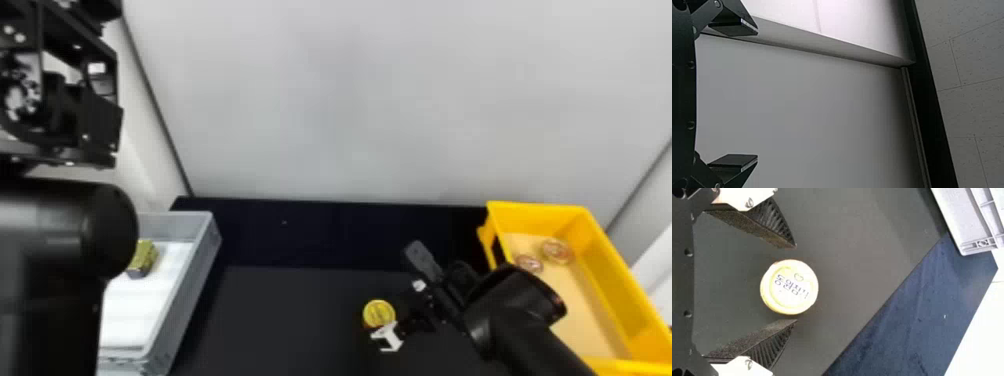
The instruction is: Pick up the round yellow can and place it in the yellow rectangular box
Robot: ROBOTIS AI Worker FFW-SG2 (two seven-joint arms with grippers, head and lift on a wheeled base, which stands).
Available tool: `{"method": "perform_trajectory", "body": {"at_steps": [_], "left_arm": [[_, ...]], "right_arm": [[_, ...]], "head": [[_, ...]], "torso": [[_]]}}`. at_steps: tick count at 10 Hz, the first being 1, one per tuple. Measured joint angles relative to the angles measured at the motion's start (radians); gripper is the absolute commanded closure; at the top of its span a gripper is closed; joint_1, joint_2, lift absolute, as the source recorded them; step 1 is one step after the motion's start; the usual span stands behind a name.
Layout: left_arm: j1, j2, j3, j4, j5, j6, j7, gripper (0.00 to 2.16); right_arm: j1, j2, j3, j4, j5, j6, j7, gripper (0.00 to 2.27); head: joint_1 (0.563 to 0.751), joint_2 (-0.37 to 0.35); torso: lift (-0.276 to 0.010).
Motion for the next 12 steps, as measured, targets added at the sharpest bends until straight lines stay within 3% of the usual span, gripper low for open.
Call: {"method": "perform_trajectory", "body": {"at_steps": [3, 4, 5, 12], "left_arm": [[-0.004, -0.001, -0.007, 0.004, -0.001, -0.004, -0.001, 0.14], [-0.005, -0.001, -0.008, 0.005, -0.001, -0.006, -0.001, 0.14], [-0.006, -0.001, -0.009, 0.006, -0.001, -0.007, -0.001, 0.14], [-0.004, -0.004, -0.005, 0.003, -0.001, -0.003, -0.002, 0.14]], "right_arm": [[-0.023, 0.02, 0.025, 0.068, -0.012, -0.052, -0.04, 0.25], [-0.03, 0.02, 0.039, 0.077, -0.012, -0.055, -0.047, 0.59], [-0.034, 0.018, 0.05, 0.079, -0.012, -0.049, -0.054, 0.72], [-0.033, 0.009, 0.066, 0.036, -0.011, -0.016, -0.05, 0.74]], "head": [[0.663, 0.054], [0.663, 0.054], [0.663, 0.054], [0.663, 0.054]], "torso": [[-0.002], [-0.002], [-0.002], [-0.002]]}}
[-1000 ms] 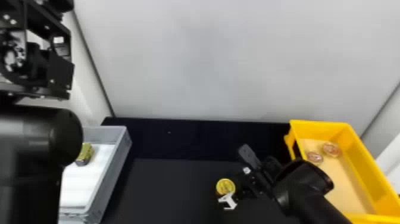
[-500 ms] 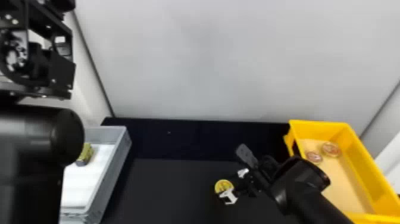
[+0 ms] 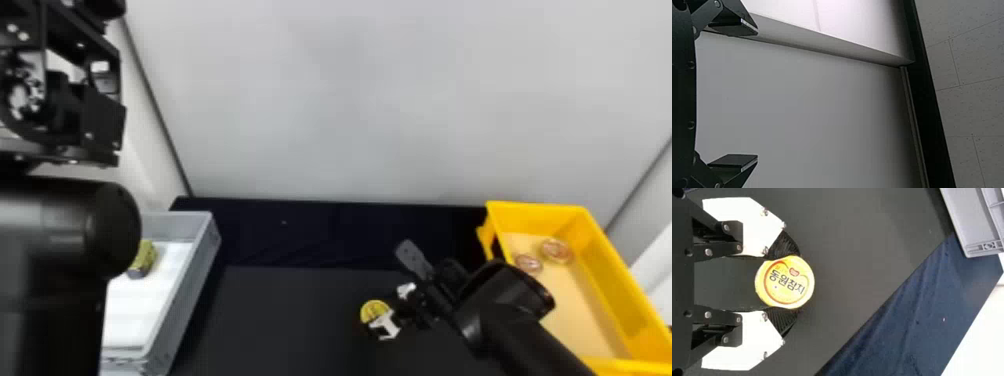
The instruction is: Pick up the round yellow can and place it in the yellow rectangular box
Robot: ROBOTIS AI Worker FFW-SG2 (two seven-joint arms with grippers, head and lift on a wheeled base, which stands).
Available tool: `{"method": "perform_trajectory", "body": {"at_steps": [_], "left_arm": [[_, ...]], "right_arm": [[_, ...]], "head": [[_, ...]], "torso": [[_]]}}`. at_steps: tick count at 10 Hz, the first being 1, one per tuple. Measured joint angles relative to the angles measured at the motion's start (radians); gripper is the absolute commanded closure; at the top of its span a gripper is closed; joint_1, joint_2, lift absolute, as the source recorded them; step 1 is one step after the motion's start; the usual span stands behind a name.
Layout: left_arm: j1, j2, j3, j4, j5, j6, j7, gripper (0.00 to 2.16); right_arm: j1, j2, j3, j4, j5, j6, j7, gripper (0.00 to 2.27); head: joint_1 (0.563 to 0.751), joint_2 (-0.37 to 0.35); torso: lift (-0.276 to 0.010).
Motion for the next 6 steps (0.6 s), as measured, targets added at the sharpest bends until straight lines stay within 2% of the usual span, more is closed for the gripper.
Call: {"method": "perform_trajectory", "body": {"at_steps": [3, 6], "left_arm": [[0.009, -0.001, 0.011, -0.013, -0.001, 0.013, 0.0, 0.14], [0.02, 0.007, 0.03, -0.039, -0.007, 0.039, -0.002, 0.14]], "right_arm": [[0.03, -0.021, 0.0, -0.125, 0.018, 0.074, 0.046, 0.74], [0.119, -0.061, -0.054, -0.499, 0.111, 0.264, 0.126, 0.74]], "head": [[0.663, 0.054], [0.663, 0.054]], "torso": [[-0.002], [-0.002]]}}
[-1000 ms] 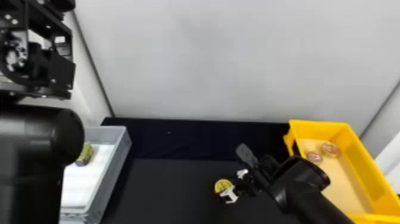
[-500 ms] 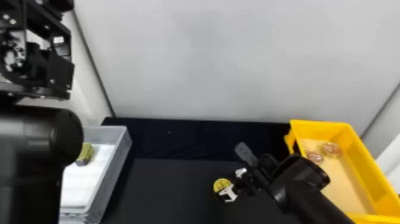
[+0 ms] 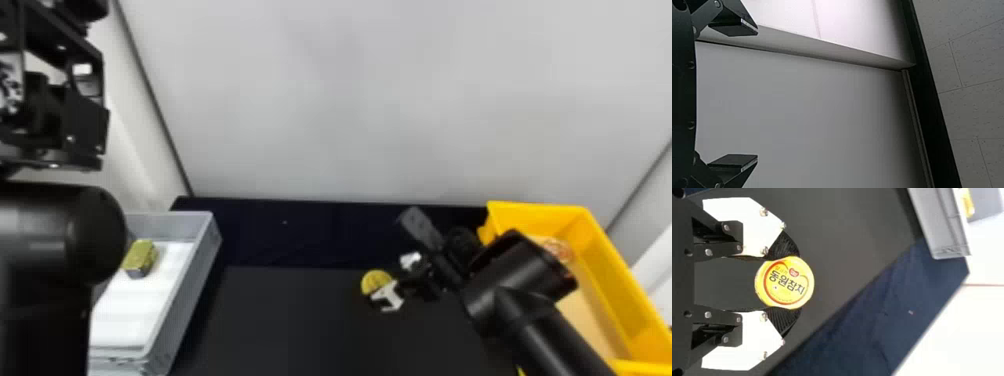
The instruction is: Pick up the round yellow can and place it in the yellow rectangular box
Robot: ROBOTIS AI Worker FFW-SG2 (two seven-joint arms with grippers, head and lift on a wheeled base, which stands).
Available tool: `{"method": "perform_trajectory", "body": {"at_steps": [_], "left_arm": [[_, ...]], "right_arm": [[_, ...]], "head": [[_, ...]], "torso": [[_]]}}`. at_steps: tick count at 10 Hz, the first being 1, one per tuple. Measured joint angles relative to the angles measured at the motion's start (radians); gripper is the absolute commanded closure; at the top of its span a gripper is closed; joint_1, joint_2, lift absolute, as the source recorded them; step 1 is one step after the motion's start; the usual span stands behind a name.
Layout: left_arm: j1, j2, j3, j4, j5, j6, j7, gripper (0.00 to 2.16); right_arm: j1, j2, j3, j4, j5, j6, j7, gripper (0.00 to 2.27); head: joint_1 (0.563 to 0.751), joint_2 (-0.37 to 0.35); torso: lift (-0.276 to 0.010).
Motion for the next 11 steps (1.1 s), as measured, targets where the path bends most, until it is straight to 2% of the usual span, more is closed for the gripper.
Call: {"method": "perform_trajectory", "body": {"at_steps": [2, 5, 8, 11], "left_arm": [[0.005, 0.007, 0.01, -0.014, -0.003, 0.016, -0.002, 0.14], [0.008, 0.011, 0.021, -0.022, -0.007, 0.026, -0.006, 0.14], [0.007, 0.014, 0.024, -0.025, -0.008, 0.031, -0.006, 0.14], [0.008, 0.017, 0.03, -0.031, -0.01, 0.036, -0.008, 0.14]], "right_arm": [[0.04, -0.015, -0.064, -0.253, 0.074, 0.101, 0.015, 0.73], [0.006, -0.043, -0.163, -0.474, 0.131, 0.172, -0.016, 0.72], [-0.032, -0.104, -0.27, -0.596, 0.21, 0.197, -0.048, 0.72], [-0.002, -0.16, -0.396, -0.627, 0.276, 0.207, -0.075, 0.72]], "head": [[0.663, 0.054], [0.663, 0.054], [0.663, 0.054], [0.663, 0.054]], "torso": [[-0.002], [-0.002], [-0.002], [-0.002]]}}
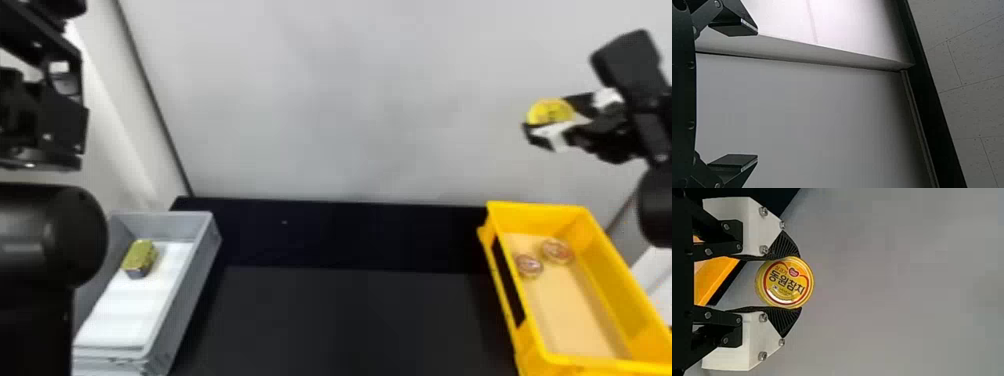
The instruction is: Pick up the round yellow can and place it in the yellow rectangular box
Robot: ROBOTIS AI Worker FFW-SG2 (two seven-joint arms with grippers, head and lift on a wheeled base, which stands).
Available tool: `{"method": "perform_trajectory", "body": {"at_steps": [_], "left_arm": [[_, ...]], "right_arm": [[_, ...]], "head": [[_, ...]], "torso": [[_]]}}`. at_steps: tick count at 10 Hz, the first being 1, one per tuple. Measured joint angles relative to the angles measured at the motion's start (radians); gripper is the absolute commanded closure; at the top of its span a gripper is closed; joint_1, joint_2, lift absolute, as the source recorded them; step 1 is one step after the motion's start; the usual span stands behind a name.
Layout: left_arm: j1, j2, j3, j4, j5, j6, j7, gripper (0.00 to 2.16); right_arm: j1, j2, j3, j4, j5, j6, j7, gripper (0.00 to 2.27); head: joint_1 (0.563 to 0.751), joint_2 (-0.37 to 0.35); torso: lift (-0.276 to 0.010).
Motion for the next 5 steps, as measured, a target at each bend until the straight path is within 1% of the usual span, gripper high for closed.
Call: {"method": "perform_trajectory", "body": {"at_steps": [3, 5], "left_arm": [[-0.001, 0.001, 0.002, -0.002, -0.002, 0.003, -0.001, 0.14], [-0.003, 0.0, 0.002, -0.002, -0.003, 0.003, -0.003, 0.14]], "right_arm": [[0.06, -0.015, -0.146, 0.027, 0.012, -0.015, -0.027, 0.72], [0.079, -0.011, -0.232, 0.088, -0.03, -0.037, -0.052, 0.72]], "head": [[0.663, 0.054], [0.663, 0.054]], "torso": [[-0.002], [-0.002]]}}
